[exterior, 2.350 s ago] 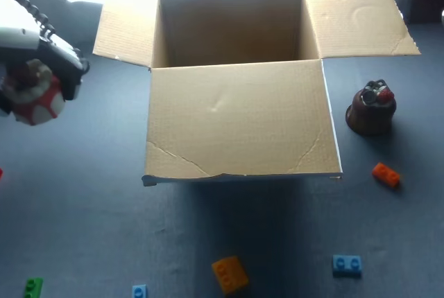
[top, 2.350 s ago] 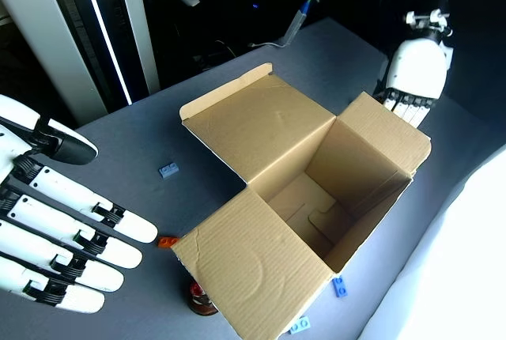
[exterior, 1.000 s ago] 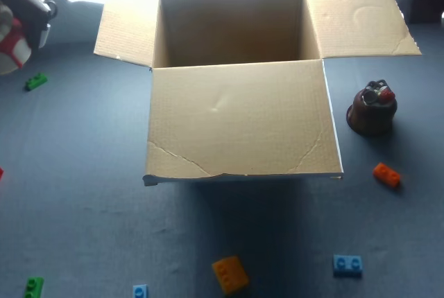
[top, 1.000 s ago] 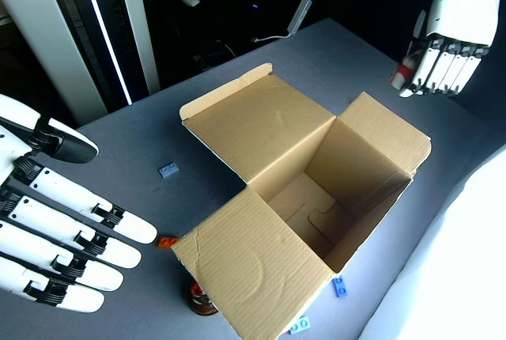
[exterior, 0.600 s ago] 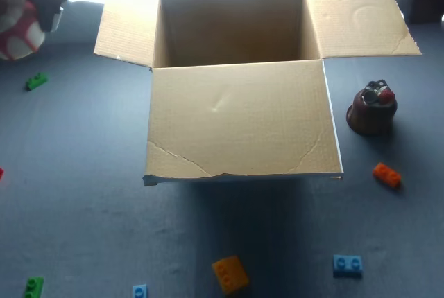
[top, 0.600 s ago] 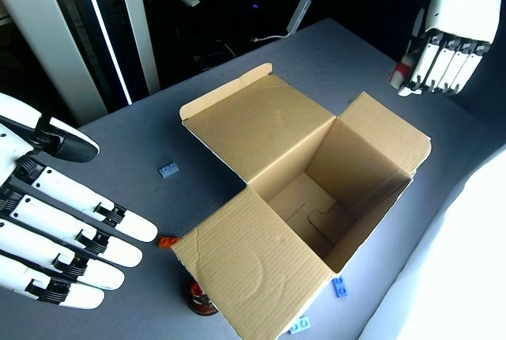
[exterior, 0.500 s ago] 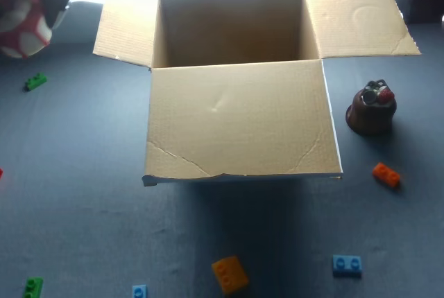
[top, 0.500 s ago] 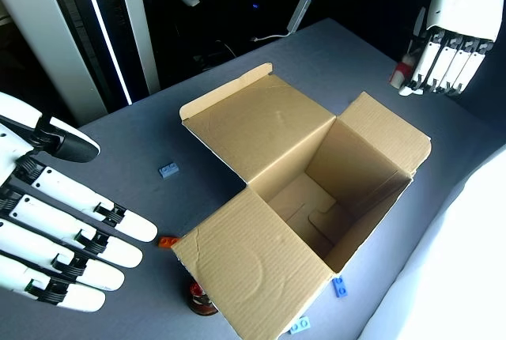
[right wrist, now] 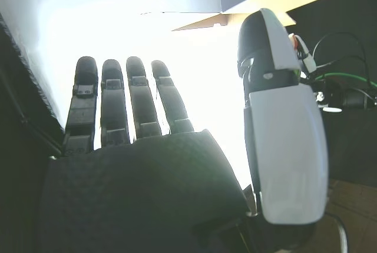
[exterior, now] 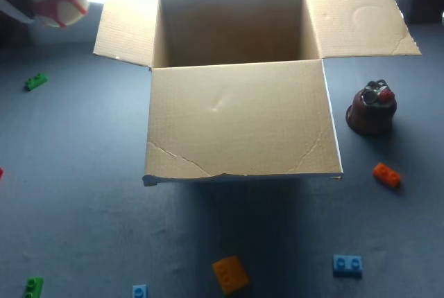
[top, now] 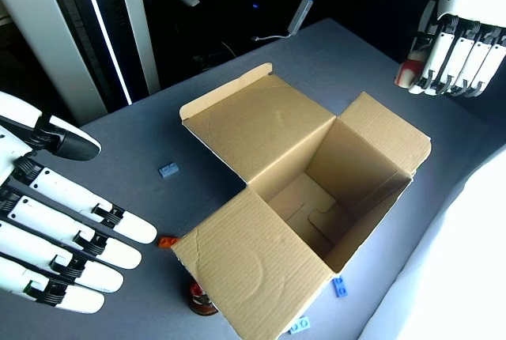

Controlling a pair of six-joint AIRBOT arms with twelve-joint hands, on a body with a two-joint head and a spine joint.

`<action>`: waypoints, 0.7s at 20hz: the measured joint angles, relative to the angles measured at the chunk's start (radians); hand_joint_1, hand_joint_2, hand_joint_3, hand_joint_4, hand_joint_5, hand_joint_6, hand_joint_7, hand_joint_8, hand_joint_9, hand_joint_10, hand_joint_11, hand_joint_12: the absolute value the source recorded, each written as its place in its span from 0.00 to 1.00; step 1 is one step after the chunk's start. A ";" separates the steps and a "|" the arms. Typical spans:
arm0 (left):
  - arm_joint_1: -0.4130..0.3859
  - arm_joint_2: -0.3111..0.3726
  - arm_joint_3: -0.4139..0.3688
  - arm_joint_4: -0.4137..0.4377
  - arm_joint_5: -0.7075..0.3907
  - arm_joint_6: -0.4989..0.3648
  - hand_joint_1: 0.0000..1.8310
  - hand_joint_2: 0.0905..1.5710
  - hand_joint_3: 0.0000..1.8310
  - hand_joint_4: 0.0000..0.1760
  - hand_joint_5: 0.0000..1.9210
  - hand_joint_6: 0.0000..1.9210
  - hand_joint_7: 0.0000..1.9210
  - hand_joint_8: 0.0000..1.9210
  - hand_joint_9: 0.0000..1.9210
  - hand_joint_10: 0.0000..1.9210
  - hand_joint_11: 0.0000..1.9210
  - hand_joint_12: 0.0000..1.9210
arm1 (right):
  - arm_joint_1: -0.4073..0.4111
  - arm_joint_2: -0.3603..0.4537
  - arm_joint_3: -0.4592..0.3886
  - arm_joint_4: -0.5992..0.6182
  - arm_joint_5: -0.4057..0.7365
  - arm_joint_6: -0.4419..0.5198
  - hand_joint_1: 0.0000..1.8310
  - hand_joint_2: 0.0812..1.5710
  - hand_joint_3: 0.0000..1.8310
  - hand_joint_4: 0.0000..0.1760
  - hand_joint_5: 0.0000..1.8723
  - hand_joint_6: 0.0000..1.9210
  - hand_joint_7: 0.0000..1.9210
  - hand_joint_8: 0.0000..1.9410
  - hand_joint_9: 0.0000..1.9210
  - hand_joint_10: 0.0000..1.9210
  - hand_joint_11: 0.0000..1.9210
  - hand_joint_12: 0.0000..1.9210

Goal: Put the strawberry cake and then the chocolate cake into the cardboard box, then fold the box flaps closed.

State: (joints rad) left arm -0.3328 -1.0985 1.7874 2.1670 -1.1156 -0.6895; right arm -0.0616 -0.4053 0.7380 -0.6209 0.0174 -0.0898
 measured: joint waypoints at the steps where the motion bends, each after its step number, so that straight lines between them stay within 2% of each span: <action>1: 0.000 -0.007 -0.011 0.000 0.000 0.000 0.71 0.80 0.00 0.00 0.33 0.71 0.30 0.80 0.38 0.86 0.33 0.91 | 0.000 0.000 0.000 0.000 0.000 0.000 0.30 0.67 0.00 0.00 0.01 0.00 0.05 0.00 0.06 0.01 0.00 0.25; 2: 0.000 -0.010 -0.027 -0.001 0.000 -0.001 0.71 0.80 0.00 0.00 0.33 0.72 0.30 0.80 0.37 0.85 0.32 0.91 | 0.000 0.000 -0.002 0.000 0.001 0.000 0.27 0.69 0.00 0.00 0.01 0.00 0.03 0.00 0.04 0.00 0.00 0.17; 6: 0.004 -0.024 -0.064 -0.003 -0.001 -0.001 0.71 0.80 0.00 0.00 0.33 0.73 0.30 0.80 0.37 0.84 0.31 0.91 | -0.006 0.000 -0.009 0.000 0.002 -0.001 0.30 0.69 0.00 0.00 0.03 0.01 0.03 0.00 0.04 0.00 0.00 0.19; 12: 0.043 -0.041 -0.133 0.003 0.007 0.000 0.71 0.81 0.00 0.00 0.32 0.76 0.29 0.82 0.37 0.84 0.34 0.89 | -0.006 0.000 -0.025 0.000 0.005 -0.001 0.30 0.70 0.00 0.00 0.03 0.01 0.02 0.00 0.03 0.00 0.00 0.15; 14: 0.058 -0.053 -0.153 -0.001 0.017 0.000 0.71 0.81 0.00 0.00 0.32 0.76 0.29 0.82 0.36 0.84 0.33 0.90 | -0.006 0.000 -0.024 0.000 0.014 -0.001 0.29 0.70 0.00 0.00 0.03 0.00 0.02 0.00 0.03 0.00 0.00 0.21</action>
State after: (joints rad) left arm -0.2752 -1.1515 1.6341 2.1662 -1.0988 -0.6895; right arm -0.0673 -0.4057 0.7136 -0.6212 0.0311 -0.0910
